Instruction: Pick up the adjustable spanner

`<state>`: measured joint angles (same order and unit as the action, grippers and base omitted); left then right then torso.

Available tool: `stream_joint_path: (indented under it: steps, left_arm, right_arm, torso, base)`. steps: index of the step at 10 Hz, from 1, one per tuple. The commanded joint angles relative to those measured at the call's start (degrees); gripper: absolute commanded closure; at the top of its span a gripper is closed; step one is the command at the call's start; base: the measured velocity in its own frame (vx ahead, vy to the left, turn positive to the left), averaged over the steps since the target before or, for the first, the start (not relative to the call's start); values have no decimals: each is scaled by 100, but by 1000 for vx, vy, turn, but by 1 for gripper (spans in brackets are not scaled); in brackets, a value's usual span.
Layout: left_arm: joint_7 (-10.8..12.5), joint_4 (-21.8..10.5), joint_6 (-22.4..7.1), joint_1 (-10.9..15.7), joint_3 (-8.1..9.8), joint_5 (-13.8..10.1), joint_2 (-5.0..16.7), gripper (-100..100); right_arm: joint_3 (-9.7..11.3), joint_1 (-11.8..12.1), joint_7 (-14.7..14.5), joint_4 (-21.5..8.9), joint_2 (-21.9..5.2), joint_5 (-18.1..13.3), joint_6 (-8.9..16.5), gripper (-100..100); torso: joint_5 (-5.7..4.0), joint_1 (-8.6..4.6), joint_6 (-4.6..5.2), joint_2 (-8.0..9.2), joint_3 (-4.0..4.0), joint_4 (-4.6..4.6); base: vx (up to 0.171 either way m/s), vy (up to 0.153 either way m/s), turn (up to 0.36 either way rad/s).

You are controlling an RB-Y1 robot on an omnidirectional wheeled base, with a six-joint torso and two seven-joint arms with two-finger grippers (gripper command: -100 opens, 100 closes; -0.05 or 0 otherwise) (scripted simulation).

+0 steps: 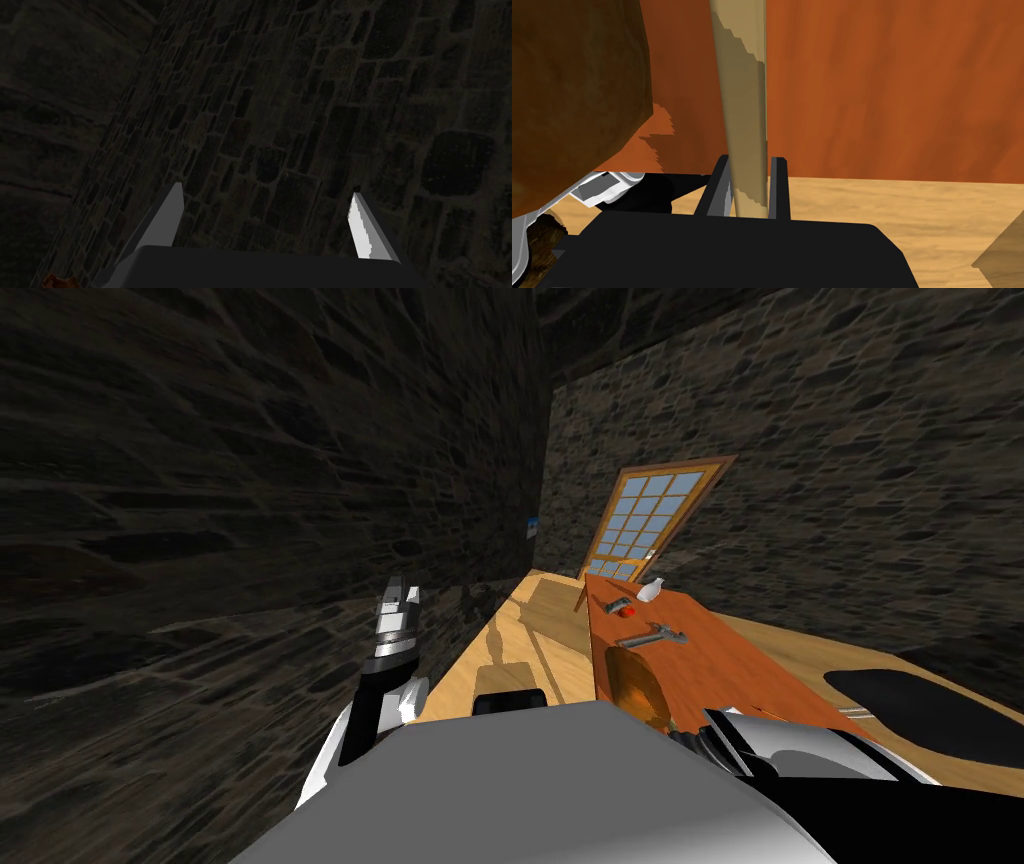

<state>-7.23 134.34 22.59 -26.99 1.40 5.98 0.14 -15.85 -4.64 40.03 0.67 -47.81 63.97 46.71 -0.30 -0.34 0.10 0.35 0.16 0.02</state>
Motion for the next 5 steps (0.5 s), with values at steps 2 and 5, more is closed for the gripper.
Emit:
stream_joint_path:
  steps: [2,5]
  left_arm:
    - [0,0,0,0,0,0,0,0]
    - [0,0,0,-1,1,0,0,0]
  right_arm:
    - [243,66,115,-11,-70,349,67,100]
    - [330,56,106,-84,-98,481,68,0]
  torso:
    - [0,4,-3,4,3,2]
    - [-1,-1,7,-7,-3,0]
  base:
    - [-81,18,181]
    - [-37,12,63]
